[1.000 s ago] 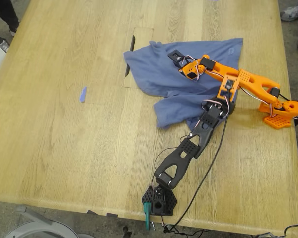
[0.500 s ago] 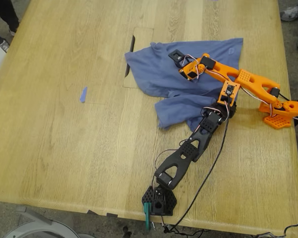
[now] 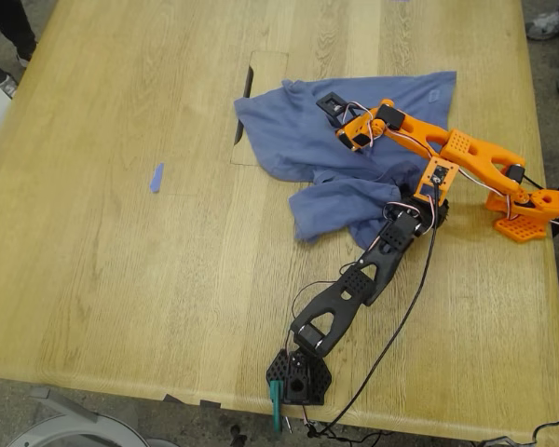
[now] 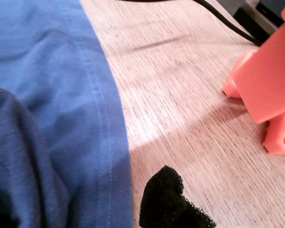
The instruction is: Fold a T-shirt
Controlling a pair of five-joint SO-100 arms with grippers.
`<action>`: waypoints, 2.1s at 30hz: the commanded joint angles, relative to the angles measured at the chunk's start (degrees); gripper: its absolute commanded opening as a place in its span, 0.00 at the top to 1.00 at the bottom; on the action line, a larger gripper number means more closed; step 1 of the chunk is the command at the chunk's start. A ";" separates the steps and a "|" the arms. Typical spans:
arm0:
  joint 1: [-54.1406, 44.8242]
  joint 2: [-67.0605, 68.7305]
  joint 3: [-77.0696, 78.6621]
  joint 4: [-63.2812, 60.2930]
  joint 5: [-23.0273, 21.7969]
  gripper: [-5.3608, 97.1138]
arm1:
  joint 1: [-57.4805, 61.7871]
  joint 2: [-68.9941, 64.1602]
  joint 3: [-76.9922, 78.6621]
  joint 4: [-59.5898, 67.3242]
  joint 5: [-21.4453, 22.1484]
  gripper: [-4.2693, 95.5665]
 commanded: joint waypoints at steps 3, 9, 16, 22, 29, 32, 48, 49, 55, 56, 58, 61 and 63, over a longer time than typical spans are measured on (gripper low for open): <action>1.49 4.48 -2.29 -0.44 1.41 0.41 | -0.53 6.33 -0.97 0.18 0.00 0.96; 1.58 -1.49 -2.20 -1.67 2.29 0.38 | -0.53 6.77 -0.97 0.09 0.09 0.96; 2.29 -4.83 -2.11 2.20 5.89 0.37 | -0.35 7.56 -0.97 0.88 0.00 0.96; 2.11 -8.09 -2.11 3.87 8.35 0.36 | 0.00 7.91 -0.97 1.14 -0.09 0.96; 0.35 -10.46 -2.02 4.22 11.69 0.38 | 0.26 8.44 -0.97 0.97 0.00 0.96; 0.00 -10.46 -2.02 4.39 14.06 0.45 | 0.44 8.70 -0.97 1.41 0.00 0.96; -5.10 -10.55 -2.11 3.52 24.43 0.80 | 1.49 10.72 -0.97 2.81 -0.18 0.96; -5.45 -10.55 -2.11 3.52 24.43 0.82 | 1.58 10.81 -0.97 2.81 -0.18 0.96; -7.65 -10.55 -2.02 3.16 25.49 0.93 | 1.67 11.60 -0.97 2.72 -0.18 0.96; -8.00 -10.55 -2.02 3.08 25.66 0.95 | 1.67 11.87 -0.97 2.72 -0.18 0.96; -8.53 -10.55 -2.02 3.08 26.37 0.95 | 1.67 12.39 -0.97 2.72 -0.09 0.96; -9.14 -10.37 -2.02 3.08 26.72 0.95 | 1.76 13.54 -0.97 2.99 -0.09 0.96; -9.76 -9.40 -2.02 3.60 26.63 0.95 | 1.93 14.68 -0.97 3.96 -0.18 0.96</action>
